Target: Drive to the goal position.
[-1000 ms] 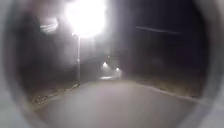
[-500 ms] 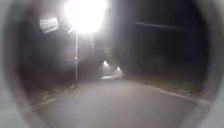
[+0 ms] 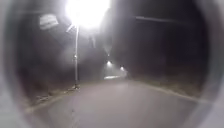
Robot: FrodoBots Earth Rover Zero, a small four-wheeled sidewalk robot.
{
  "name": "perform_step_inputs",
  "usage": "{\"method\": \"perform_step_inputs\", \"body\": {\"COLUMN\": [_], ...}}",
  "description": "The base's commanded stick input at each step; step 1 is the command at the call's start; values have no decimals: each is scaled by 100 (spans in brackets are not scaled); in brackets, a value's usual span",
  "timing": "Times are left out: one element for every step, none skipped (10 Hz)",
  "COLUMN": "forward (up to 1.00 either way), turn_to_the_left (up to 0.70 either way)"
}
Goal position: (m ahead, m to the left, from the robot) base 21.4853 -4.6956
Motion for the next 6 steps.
{"method": "perform_step_inputs", "body": {"forward": [100, 100, 100, 100, 100, 100], "turn_to_the_left": [12, 6, 4, 4, 3, 2]}}
